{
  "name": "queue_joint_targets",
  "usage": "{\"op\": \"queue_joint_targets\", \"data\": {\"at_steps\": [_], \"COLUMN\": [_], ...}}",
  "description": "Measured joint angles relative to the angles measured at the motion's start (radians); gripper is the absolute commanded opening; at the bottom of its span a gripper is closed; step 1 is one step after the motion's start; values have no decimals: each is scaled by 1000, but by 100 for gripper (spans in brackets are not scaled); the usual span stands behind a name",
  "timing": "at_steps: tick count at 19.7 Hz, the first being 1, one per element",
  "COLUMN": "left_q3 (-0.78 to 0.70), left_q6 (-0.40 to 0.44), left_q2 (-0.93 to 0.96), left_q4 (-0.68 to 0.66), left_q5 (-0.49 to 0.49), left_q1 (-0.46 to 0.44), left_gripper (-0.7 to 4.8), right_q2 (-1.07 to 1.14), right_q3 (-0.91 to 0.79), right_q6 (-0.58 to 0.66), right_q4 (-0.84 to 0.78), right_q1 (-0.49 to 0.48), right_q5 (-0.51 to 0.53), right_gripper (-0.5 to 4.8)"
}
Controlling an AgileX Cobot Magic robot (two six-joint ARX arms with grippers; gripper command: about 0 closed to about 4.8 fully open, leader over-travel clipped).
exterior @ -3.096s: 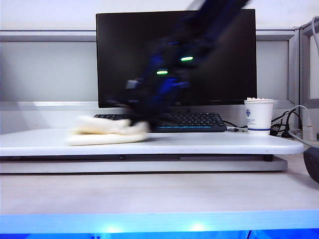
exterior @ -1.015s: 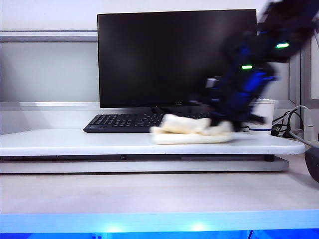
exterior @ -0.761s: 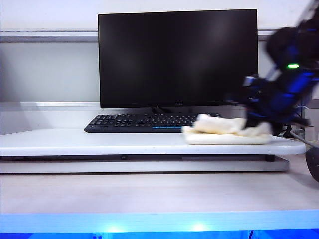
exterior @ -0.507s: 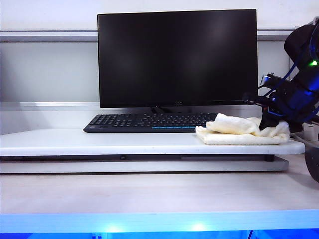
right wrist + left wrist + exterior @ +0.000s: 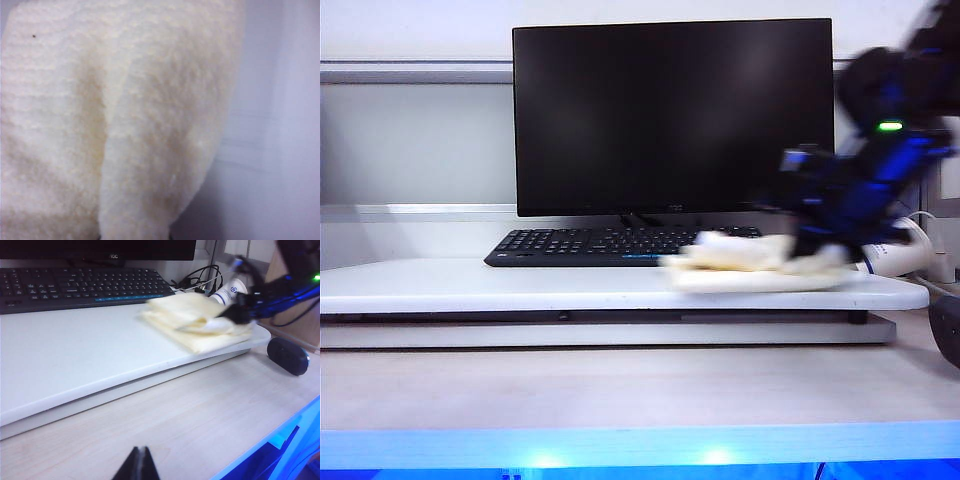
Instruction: Wipe the tabletop with a clean cloth to remove dust and stains.
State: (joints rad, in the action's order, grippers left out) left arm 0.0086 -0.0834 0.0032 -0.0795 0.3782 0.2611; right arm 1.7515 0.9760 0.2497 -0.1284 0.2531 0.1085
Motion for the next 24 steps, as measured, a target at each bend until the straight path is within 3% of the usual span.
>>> {"op": "queue_joint_targets", "data": {"at_steps": [9, 17, 21, 22, 23, 24], "left_q3": [0, 0, 0, 0, 0, 0], "left_q6": [0, 0, 0, 0, 0, 0], "left_q2": [0, 0, 0, 0, 0, 0], "left_q4": [0, 0, 0, 0, 0, 0], "left_q5": [0, 0, 0, 0, 0, 0], "left_q1": [0, 0, 0, 0, 0, 0], "left_gripper": [-6, -6, -6, -6, -6, -6], "right_q2": [226, 475, 494, 494, 493, 491], "right_q3": [301, 705, 735, 735, 735, 735], "right_q6": [85, 110, 113, 113, 105, 99], "right_q4": [47, 179, 200, 205, 216, 223], "right_q1": [211, 381, 403, 403, 399, 395], "right_q5": [-22, -26, -31, -30, -26, -20], "right_gripper": [-6, -6, 9, 122, 317, 454]}}
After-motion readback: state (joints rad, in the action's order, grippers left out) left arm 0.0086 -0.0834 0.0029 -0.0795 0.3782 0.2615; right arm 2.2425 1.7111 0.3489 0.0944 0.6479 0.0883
